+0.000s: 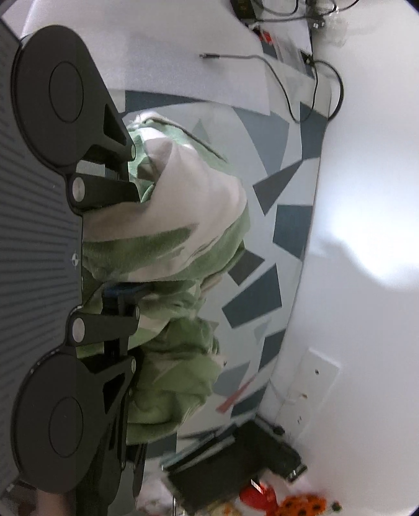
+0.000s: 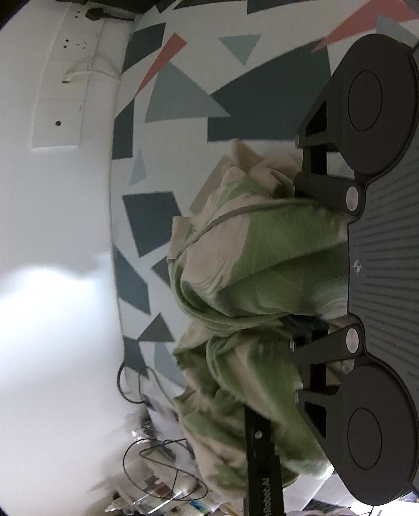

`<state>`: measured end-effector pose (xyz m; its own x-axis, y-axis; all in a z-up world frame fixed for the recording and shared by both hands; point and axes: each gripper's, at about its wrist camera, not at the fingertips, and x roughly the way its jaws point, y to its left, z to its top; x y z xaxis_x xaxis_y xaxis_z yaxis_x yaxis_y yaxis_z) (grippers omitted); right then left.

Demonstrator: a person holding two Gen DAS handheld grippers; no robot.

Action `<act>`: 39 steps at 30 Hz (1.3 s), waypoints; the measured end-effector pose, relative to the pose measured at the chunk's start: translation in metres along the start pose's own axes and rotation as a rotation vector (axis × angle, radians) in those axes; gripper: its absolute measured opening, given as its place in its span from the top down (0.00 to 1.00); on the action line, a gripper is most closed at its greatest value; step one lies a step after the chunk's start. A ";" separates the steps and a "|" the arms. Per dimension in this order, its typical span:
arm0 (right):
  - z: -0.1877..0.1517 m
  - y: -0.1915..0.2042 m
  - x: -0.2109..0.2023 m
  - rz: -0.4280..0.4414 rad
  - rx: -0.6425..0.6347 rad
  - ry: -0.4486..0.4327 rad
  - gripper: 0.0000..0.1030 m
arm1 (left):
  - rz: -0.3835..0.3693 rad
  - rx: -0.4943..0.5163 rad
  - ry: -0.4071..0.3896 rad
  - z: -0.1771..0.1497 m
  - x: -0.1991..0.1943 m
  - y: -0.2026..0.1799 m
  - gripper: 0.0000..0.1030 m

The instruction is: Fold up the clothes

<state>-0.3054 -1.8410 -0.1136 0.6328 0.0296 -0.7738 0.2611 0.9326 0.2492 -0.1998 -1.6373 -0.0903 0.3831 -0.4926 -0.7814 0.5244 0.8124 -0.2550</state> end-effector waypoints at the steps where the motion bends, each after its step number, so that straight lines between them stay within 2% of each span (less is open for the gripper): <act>1: -0.001 -0.004 -0.001 -0.008 -0.004 0.000 0.39 | 0.021 -0.005 -0.004 -0.001 0.001 -0.003 0.58; 3: -0.003 -0.011 -0.003 -0.034 -0.012 -0.007 0.28 | 0.065 -0.017 -0.003 -0.002 0.001 -0.006 0.48; 5: -0.003 -0.017 -0.007 -0.061 -0.015 -0.018 0.19 | 0.114 -0.032 -0.005 -0.005 -0.001 -0.009 0.31; 6: -0.003 -0.021 -0.010 -0.068 -0.015 -0.026 0.14 | 0.135 -0.038 -0.010 -0.006 -0.003 -0.010 0.29; 10: -0.008 -0.034 -0.028 -0.069 0.000 -0.082 0.05 | 0.181 -0.068 -0.041 -0.016 -0.017 -0.006 0.10; 13: -0.010 -0.044 -0.037 -0.071 0.053 -0.093 0.01 | 0.203 -0.122 -0.071 -0.024 -0.029 -0.002 0.02; 17: -0.011 -0.051 -0.038 -0.097 0.099 -0.060 0.01 | 0.246 -0.156 -0.065 -0.036 -0.034 -0.006 0.01; 21: -0.023 -0.050 -0.035 -0.114 0.103 -0.027 0.01 | 0.360 -0.156 -0.098 -0.055 -0.046 -0.018 0.01; 23: -0.029 -0.048 -0.034 -0.098 0.091 -0.015 0.01 | 0.344 -0.164 -0.128 -0.069 -0.052 -0.020 0.01; 30: -0.036 -0.029 -0.017 -0.120 0.053 0.055 0.01 | 0.326 -0.160 -0.087 -0.083 -0.047 -0.019 0.01; 39: -0.042 -0.016 0.007 -0.176 0.014 0.151 0.01 | 0.289 -0.231 -0.060 -0.092 -0.046 -0.008 0.01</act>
<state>-0.3360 -1.8408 -0.1477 0.4607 -0.0787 -0.8840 0.3689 0.9229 0.1100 -0.2917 -1.5925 -0.1046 0.5376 -0.2442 -0.8071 0.2051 0.9663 -0.1557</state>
